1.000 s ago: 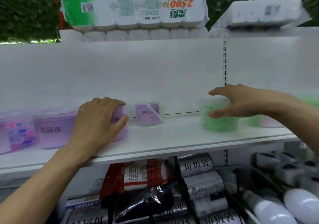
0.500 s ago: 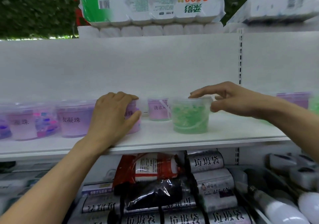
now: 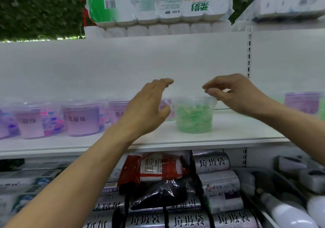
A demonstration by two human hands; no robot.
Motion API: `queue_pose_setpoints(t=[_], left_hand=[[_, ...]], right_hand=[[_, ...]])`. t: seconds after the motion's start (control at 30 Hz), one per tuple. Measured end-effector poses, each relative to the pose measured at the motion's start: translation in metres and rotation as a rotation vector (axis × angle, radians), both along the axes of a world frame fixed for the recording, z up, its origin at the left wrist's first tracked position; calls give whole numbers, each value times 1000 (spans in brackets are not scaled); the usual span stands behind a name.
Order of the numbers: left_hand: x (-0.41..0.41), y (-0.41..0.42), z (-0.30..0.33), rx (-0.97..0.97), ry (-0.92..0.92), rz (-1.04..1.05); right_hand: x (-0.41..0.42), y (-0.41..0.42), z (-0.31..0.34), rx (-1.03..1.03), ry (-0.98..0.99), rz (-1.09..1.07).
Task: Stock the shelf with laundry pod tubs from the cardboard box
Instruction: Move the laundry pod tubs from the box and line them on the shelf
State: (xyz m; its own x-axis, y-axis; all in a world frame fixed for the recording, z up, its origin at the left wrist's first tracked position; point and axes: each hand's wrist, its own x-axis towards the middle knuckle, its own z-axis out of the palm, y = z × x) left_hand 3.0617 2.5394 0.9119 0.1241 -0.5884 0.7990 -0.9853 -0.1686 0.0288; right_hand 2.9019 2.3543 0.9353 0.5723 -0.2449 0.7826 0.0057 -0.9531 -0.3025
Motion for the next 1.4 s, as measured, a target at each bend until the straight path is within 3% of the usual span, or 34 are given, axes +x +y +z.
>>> queue_pose_setpoints(t=[0.13,0.33,0.5,0.63,0.67,0.77,0.83,0.93,1.1,1.2,1.3,1.4], left_hand=[[-1,-20,12,146,55,-59],[3,-22,24,177,68,-162],[-14,-33,24,57,10,-123],[-19,-25,30,-6,383,-388],[-13,-21,33,14,408,-364],[10,-10,35,293,231,-42],[14,-8,32,416,156,54],[8,-7,32,333,137,-25],[1,7,43,152,263,-162],[19,36,49,14,225,-27],[40,61,35,148,236,202],[50,64,15,264,155,272]], right_hand=[[2,0,0,16,-10,-47],[-10,-3,-15,40,13,35],[-16,-10,-33,-372,202,-198],[-13,-2,-38,-570,184,-285],[-11,-1,-39,-592,157,-254],[-7,7,-37,-527,121,-172],[-4,13,-37,-440,121,-145],[2,23,-34,-399,119,-180],[16,28,-28,-389,102,-185],[17,19,-26,-264,72,-74],[17,13,-25,-147,109,-8],[27,18,-22,-26,140,86]])
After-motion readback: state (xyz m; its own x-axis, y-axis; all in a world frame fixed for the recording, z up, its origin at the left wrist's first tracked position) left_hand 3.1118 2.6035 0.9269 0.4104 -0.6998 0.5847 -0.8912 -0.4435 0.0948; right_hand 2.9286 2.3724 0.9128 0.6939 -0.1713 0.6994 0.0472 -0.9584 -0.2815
